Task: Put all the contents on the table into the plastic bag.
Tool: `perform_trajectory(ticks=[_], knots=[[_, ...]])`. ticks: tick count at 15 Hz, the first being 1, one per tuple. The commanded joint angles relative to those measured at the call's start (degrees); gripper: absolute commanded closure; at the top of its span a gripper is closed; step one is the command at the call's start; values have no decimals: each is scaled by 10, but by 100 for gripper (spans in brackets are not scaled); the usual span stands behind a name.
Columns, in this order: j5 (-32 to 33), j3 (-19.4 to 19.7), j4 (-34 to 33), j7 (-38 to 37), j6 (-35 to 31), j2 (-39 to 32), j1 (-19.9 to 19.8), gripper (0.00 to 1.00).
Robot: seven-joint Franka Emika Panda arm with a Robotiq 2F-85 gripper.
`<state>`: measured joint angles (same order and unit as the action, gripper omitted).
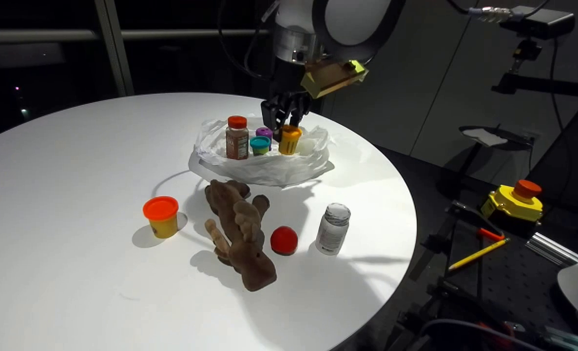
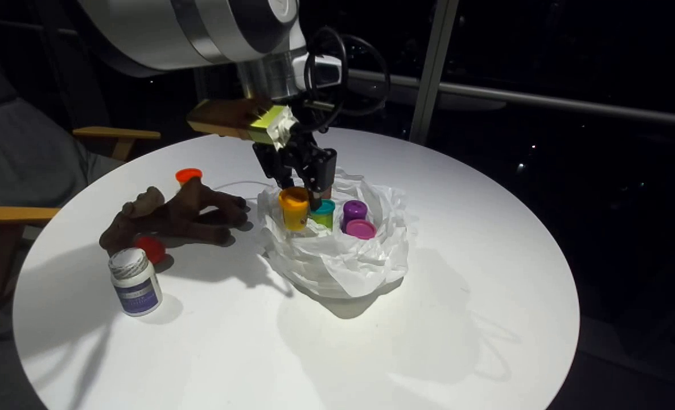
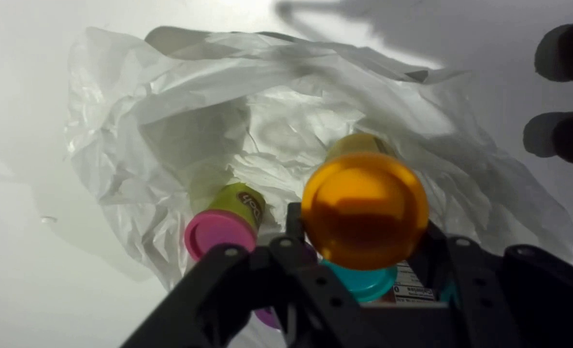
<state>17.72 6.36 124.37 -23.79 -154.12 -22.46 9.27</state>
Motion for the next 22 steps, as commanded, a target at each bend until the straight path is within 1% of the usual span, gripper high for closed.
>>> perform_trajectory(ticks=[1, 5, 7, 9, 14, 16, 18, 19, 20, 21, 22], knots=[[9, 25, -28, 4, -60, -51, 6, 74], [22, 83, -41, -7, -122, -86, 40, 74], [12, 99, -47, 0, -135, -99, 51, 74], [1, 94, -54, 17, -130, -114, 49, 74], [-28, 43, -48, 78, -105, -116, 25, 74], [-31, 36, -47, 100, -91, -115, 27, 74], [-21, 48, -51, 98, -84, -118, 40, 74], [-19, 51, -52, 96, -82, -116, 42, 58], [-18, 54, -50, 94, -80, -111, 44, 24], [-15, 62, -49, 87, -82, -106, 48, 28], [-15, 67, -48, 84, -82, -100, 49, 27]])
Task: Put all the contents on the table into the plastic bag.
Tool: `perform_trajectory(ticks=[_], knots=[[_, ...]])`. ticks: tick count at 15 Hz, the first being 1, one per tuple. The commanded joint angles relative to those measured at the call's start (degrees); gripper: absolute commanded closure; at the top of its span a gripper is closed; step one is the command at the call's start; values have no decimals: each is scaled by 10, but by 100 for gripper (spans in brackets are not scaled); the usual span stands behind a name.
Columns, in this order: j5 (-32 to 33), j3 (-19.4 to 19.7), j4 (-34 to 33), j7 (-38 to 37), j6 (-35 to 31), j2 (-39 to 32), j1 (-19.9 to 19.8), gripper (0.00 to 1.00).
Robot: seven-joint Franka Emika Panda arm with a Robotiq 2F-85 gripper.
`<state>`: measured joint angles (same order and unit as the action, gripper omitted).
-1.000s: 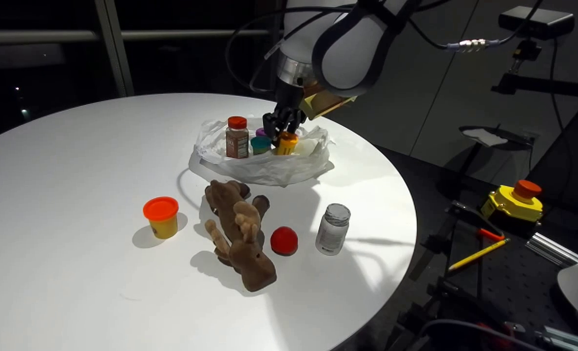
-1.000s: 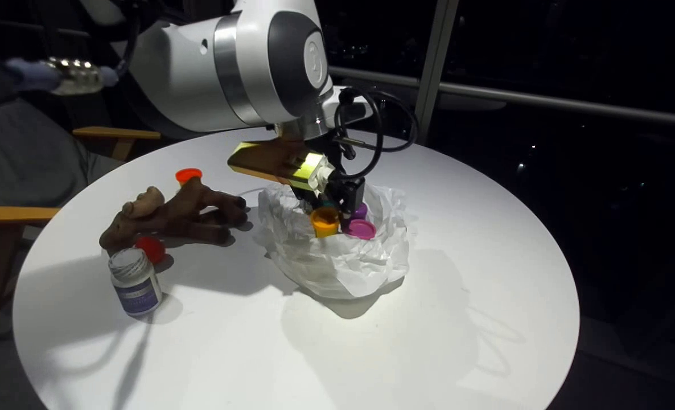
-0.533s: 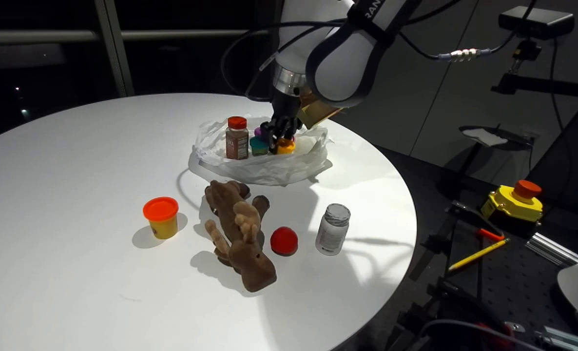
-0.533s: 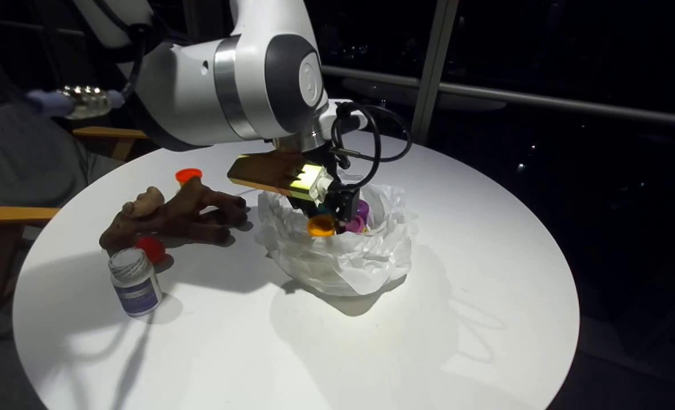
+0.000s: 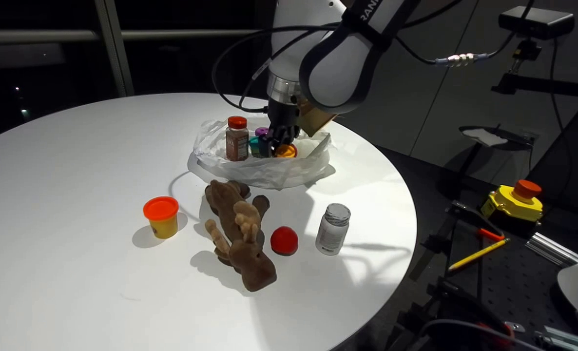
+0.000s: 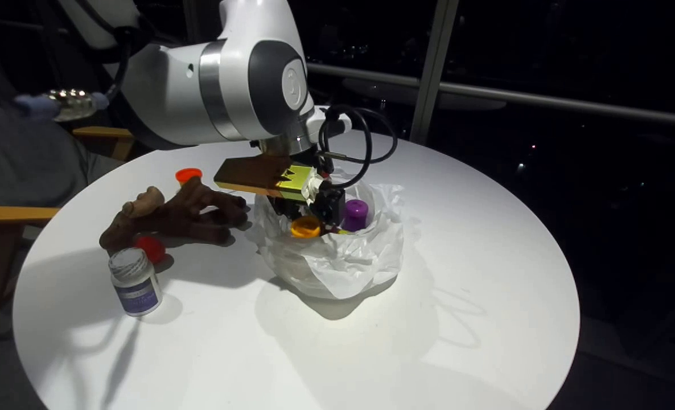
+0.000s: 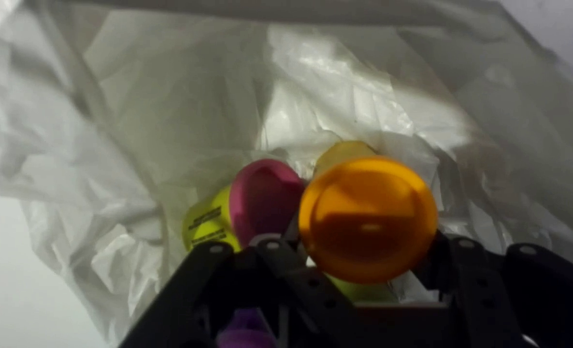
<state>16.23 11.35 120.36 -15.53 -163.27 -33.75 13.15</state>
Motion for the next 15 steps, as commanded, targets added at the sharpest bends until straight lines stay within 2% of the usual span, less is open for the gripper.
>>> perform_trajectory(ticks=[1, 4, 6, 8, 11, 15], knots=[[1, 23, -5, -1, 12, 23, 12, 22], [9, 44, 7, -10, 22, 78, 20, 0], [11, 43, 18, -8, 38, 125, 18, 0], [7, 21, 31, 3, 76, 172, 6, 0], [-20, -33, 65, 25, 186, 244, -15, 0], [-93, -106, 129, 40, 280, 304, -28, 0]])
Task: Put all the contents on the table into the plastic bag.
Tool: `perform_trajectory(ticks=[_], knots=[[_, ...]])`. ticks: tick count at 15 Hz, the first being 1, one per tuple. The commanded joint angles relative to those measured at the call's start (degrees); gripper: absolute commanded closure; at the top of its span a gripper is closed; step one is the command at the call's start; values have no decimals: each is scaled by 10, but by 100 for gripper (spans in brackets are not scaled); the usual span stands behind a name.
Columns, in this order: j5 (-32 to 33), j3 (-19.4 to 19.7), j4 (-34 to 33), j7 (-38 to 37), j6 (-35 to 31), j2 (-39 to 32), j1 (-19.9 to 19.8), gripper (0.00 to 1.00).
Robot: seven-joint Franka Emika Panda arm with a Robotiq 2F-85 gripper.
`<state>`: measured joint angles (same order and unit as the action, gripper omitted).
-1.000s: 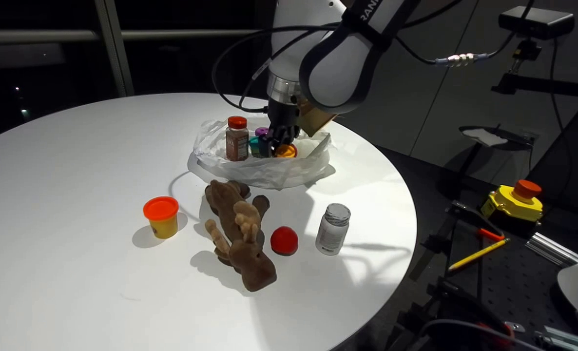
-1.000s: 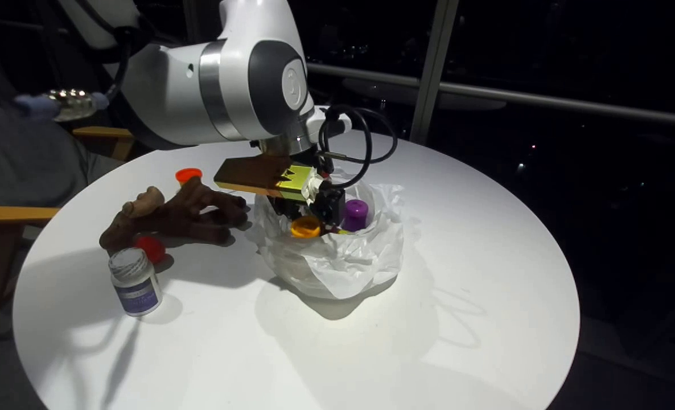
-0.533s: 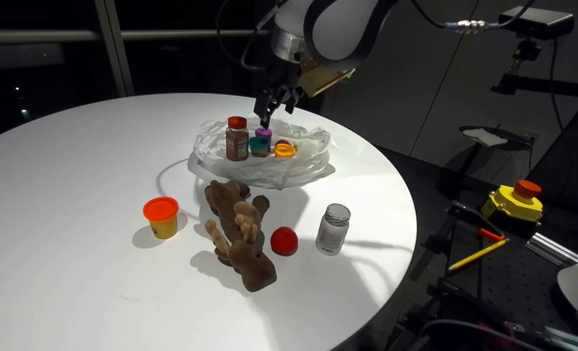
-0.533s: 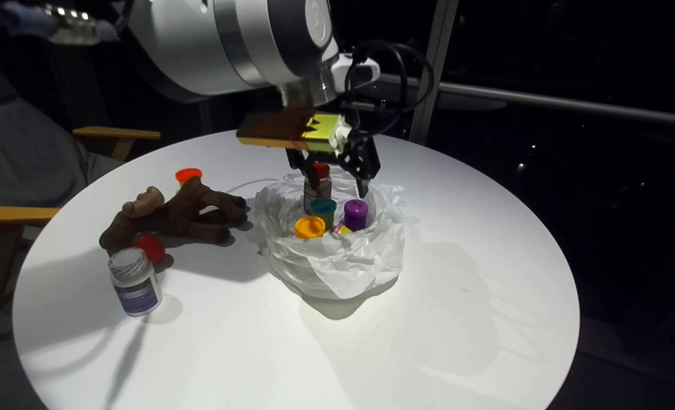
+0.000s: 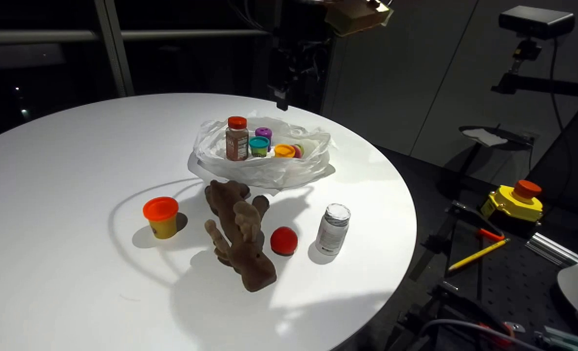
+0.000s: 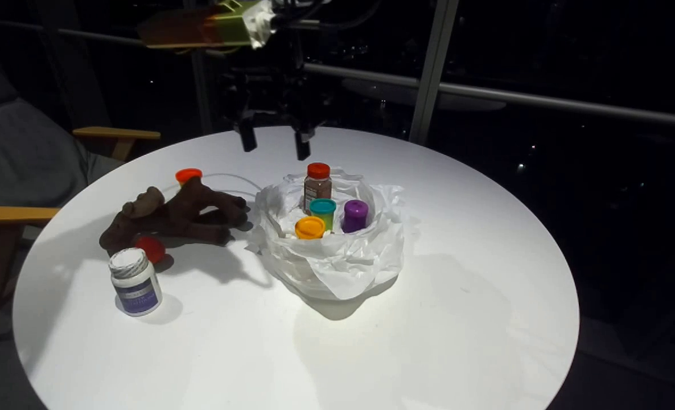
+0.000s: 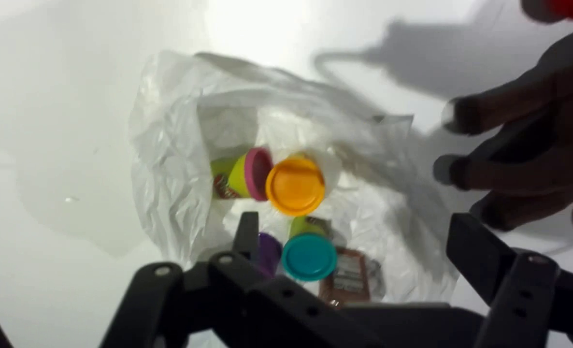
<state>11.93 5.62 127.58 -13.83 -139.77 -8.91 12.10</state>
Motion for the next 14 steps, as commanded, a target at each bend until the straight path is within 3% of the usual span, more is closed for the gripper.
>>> perform_trajectory(ticks=[1, 6, 14], knots=[[-65, -62, 73, 22, 47, 56, -17, 0], [-80, -103, 150, 16, -24, 40, -16, 0], [-100, -116, 235, 73, -187, 10, -25, 0]])
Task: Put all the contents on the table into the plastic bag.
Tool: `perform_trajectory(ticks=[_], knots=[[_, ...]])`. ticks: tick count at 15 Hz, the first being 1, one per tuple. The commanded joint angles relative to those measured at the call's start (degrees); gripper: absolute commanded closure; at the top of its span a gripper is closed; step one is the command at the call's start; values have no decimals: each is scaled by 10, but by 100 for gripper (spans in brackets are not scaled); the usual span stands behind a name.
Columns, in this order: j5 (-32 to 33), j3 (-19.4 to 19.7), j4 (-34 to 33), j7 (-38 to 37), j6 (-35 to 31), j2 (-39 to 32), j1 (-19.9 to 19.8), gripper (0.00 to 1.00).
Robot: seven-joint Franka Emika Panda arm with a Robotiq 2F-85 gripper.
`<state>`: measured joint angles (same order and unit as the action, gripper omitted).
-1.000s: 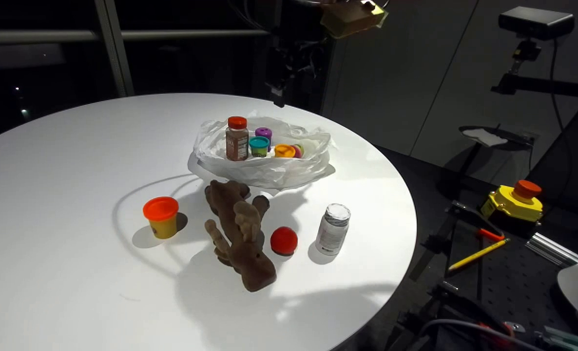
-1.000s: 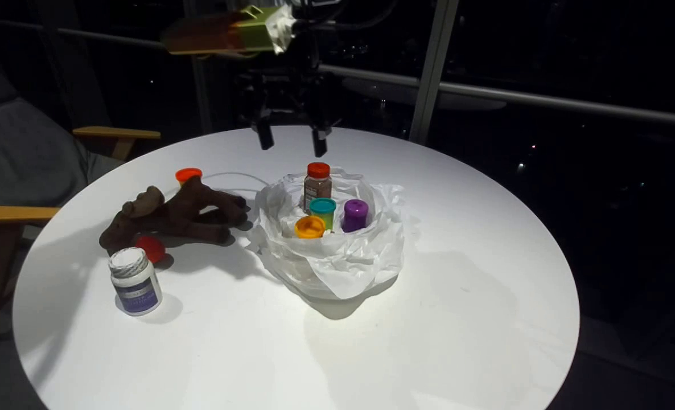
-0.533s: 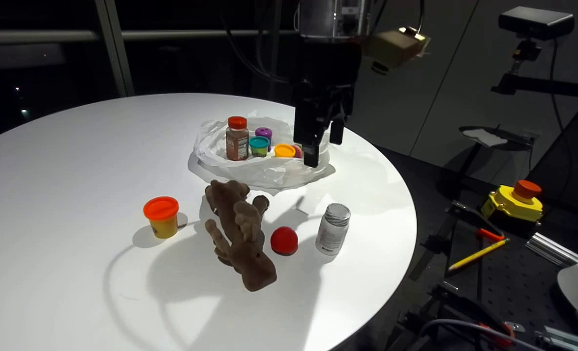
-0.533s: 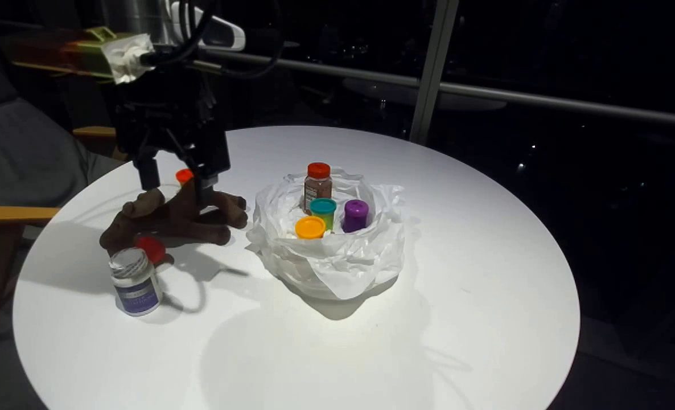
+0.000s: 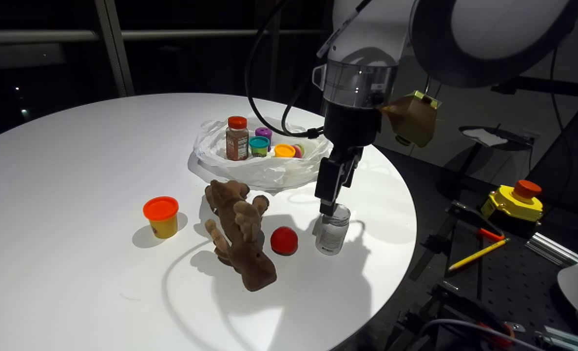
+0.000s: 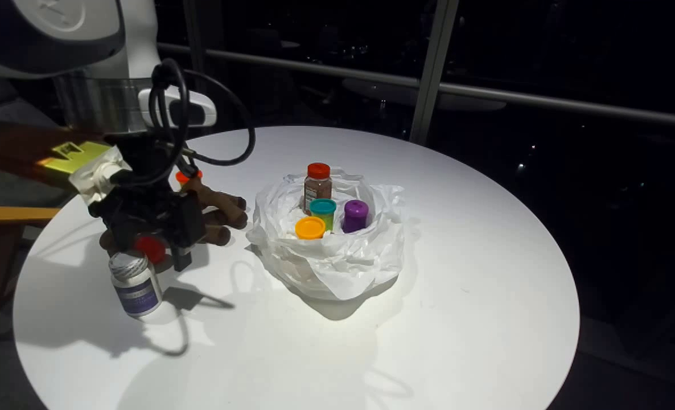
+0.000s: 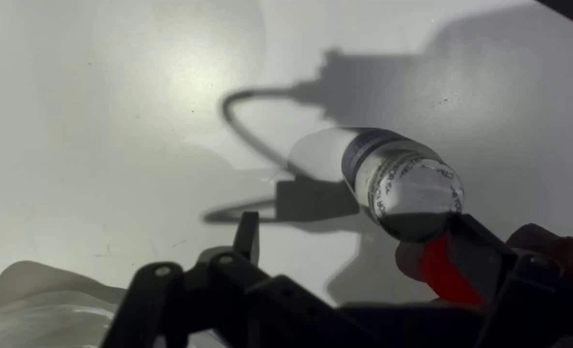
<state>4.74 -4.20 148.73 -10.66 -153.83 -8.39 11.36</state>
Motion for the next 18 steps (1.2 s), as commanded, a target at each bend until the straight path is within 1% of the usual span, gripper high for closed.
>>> perform_trajectory(ticks=[1, 3, 7, 10, 14, 18], knots=[[-41, -22, 29, 56, -58, 4, -20, 0], [-79, -37, 39, 93, -71, 9, -28, 0], [-163, -69, 48, 166, -71, 17, -46, 0], [-204, -82, 50, 189, -91, 20, -51, 0], [-224, -88, 46, 196, -106, 17, -56, 0], [-178, -67, 56, 156, -107, 19, -45, 0]])
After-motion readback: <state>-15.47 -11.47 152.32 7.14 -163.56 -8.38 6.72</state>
